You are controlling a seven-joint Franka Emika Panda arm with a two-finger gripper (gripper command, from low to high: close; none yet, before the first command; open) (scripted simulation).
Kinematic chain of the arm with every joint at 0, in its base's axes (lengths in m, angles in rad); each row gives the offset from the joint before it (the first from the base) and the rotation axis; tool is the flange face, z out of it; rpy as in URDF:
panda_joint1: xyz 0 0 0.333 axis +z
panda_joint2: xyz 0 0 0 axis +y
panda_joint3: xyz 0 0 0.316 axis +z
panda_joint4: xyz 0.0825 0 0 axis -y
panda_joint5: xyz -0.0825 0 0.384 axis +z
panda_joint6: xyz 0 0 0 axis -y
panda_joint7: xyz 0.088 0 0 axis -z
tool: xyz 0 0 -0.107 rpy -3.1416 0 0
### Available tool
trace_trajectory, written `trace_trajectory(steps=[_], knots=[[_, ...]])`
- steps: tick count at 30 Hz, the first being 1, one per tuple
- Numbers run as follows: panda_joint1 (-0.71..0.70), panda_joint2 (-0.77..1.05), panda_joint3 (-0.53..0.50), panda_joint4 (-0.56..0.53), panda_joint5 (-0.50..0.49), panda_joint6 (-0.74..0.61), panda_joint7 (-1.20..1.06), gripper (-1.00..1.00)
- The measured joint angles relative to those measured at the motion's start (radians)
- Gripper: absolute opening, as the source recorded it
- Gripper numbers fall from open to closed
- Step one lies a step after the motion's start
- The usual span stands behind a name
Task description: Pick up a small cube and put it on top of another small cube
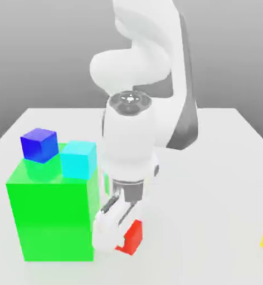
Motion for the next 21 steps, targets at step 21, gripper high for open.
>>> trace_trajectory(steps=[21], knots=[[-0.134, -0.231, 0.012, 0.198, -0.23, -0.435, -0.966, -1.0]])
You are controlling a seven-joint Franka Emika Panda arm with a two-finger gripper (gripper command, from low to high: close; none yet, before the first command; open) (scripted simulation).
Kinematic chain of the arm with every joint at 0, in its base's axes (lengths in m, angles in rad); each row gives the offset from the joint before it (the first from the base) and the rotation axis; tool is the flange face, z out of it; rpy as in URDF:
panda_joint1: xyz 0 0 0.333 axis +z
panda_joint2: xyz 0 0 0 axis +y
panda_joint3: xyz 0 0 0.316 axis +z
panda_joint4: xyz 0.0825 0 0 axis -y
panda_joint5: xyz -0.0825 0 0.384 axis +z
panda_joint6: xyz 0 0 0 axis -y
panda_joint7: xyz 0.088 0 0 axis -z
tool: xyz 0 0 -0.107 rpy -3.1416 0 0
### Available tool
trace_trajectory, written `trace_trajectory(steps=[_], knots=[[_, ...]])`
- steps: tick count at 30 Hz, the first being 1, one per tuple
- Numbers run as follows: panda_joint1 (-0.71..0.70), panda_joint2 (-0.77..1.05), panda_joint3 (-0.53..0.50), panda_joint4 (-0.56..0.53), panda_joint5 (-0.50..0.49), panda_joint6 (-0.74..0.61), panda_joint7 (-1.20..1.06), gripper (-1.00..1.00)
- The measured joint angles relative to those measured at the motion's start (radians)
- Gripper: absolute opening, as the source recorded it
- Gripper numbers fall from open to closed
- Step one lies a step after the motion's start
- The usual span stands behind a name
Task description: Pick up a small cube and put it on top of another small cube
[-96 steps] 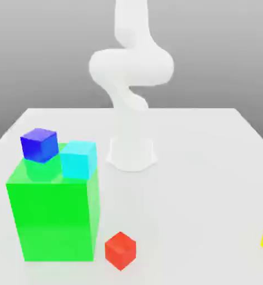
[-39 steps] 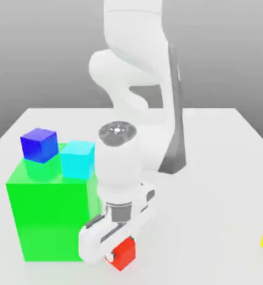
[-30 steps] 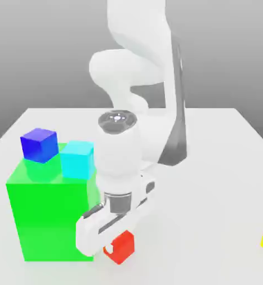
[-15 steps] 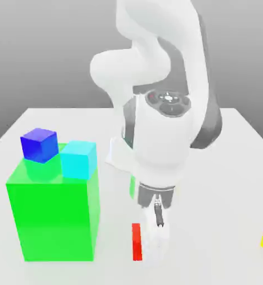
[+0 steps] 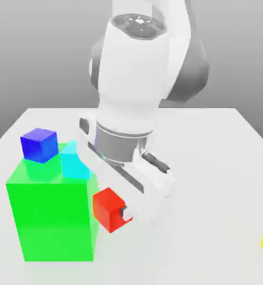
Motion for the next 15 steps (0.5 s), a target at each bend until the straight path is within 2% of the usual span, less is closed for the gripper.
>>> trace_trajectory(steps=[5, 15], knots=[[-0.044, -0.126, -0.027, 0.007, -0.076, -0.12, -0.16, -1.0], [-0.219, -0.467, -0.104, -0.121, -0.099, -0.283, -0.143, -1.0]])
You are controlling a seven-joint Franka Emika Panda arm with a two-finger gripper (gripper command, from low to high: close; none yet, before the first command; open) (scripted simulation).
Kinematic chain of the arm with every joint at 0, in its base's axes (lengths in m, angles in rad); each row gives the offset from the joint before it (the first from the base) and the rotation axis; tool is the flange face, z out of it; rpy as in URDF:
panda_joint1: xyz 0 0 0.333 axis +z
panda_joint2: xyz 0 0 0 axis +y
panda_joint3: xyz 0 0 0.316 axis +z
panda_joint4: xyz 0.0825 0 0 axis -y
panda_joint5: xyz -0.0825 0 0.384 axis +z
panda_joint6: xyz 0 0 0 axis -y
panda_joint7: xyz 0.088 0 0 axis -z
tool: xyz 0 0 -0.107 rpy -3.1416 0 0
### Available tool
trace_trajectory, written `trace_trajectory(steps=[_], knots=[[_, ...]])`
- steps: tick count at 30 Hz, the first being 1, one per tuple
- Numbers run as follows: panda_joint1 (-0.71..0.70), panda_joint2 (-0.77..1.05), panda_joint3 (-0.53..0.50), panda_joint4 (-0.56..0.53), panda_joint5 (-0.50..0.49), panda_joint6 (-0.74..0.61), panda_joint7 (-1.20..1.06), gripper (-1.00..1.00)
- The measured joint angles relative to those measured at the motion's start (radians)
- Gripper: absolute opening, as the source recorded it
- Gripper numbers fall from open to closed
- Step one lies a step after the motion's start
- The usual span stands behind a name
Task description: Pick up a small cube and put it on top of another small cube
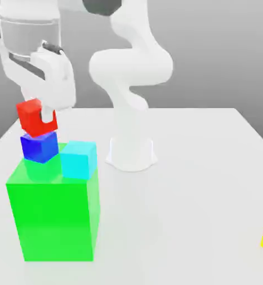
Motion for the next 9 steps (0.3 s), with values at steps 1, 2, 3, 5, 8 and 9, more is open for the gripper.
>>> trace_trajectory(steps=[1, 2, 3, 5, 8, 9], knots=[[-0.02, -0.035, -0.004, -0.013, -0.004, -0.017, 0.006, -1.0], [-0.04, -0.064, -0.011, -0.035, 0.007, -0.015, 0.028, -1.0], [-0.05, -0.07, -0.02, -0.06, 0.009, 0.008, 0.039, -1.0], [-0.059, -0.055, -0.039, -0.114, 0.006, 0.08, 0.046, -1.0], [-0.064, -0.031, -0.055, -0.162, 0.0, 0.152, 0.046, 1.0], [-0.064, -0.031, -0.055, -0.162, 0.0, 0.152, 0.046, 1.0]])
